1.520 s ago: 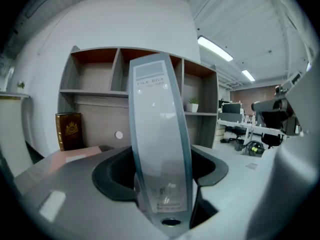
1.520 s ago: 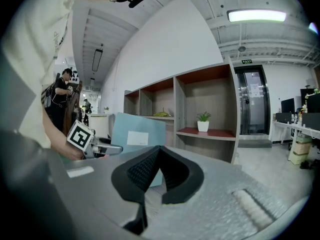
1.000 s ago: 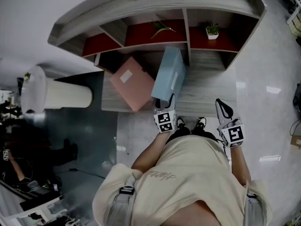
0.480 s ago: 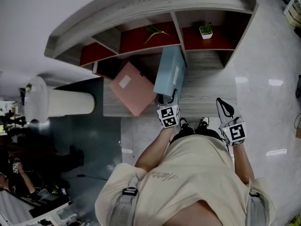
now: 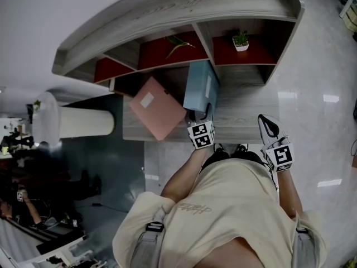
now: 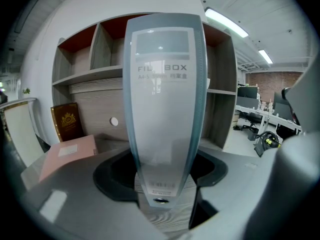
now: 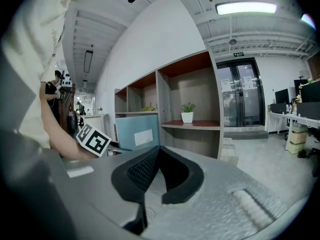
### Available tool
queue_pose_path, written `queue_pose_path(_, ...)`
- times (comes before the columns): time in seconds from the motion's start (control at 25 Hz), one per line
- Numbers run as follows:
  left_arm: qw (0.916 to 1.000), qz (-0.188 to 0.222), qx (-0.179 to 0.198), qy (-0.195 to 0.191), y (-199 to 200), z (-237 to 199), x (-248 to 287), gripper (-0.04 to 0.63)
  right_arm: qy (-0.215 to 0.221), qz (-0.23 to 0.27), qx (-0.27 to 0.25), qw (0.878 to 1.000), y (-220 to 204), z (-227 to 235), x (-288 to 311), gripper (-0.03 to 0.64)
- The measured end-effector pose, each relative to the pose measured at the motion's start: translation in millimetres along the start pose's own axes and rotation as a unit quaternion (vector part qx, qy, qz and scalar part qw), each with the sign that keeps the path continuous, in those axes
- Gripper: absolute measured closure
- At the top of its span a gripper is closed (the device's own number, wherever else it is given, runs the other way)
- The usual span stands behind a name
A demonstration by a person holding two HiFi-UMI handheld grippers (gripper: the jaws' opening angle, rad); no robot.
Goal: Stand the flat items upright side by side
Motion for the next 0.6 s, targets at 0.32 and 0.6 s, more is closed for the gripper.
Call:
queue_pose_path(0.32,0.9999,0.006,-0.004,0.015,9,11,21,0.285,0.016,-0.001,-0.006,1.000,-12,25,3,0.616)
queue_pose_path(0.6,0.9997,0.015,-0.006,0.017,17,18,35,0.288,0.009,0.010,0.044,0.999,-21,46,-1,0.616)
Point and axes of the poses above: the fingertips, and each gripper's own axes: x forward along the fingers, z to its right, y out of its top, the point moved 1 cm from there along -x, backward along the fingers, and after that the axes turned 12 degrees about -x, right-handed, at the moved point
